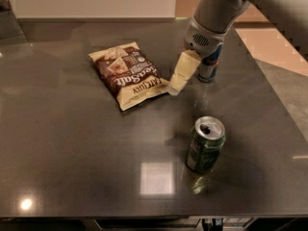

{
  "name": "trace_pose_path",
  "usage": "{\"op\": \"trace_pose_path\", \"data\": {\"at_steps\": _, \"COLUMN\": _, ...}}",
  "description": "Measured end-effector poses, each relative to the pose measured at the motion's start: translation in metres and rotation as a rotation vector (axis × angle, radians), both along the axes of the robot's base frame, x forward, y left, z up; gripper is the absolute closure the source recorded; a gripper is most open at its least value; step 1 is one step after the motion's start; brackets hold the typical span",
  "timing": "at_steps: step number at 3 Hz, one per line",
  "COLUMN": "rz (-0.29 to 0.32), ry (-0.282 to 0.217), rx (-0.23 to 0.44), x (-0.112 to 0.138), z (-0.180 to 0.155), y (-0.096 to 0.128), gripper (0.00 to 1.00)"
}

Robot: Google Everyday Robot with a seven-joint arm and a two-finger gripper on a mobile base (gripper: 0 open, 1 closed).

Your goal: Move brown chip bag near green can

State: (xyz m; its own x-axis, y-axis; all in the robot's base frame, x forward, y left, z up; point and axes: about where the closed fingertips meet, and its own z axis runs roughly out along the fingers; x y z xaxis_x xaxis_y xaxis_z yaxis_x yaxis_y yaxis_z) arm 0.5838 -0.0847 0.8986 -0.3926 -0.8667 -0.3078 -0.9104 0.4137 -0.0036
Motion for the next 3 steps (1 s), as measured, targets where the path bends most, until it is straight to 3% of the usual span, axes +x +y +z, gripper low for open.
{"op": "trace_pose_path", "data": {"at_steps": 3, "rz": -0.032, "ry": 0.004, "rx": 0.029, "x": 0.038, "z": -0.050, "y": 0.032, "gripper": 0.00}}
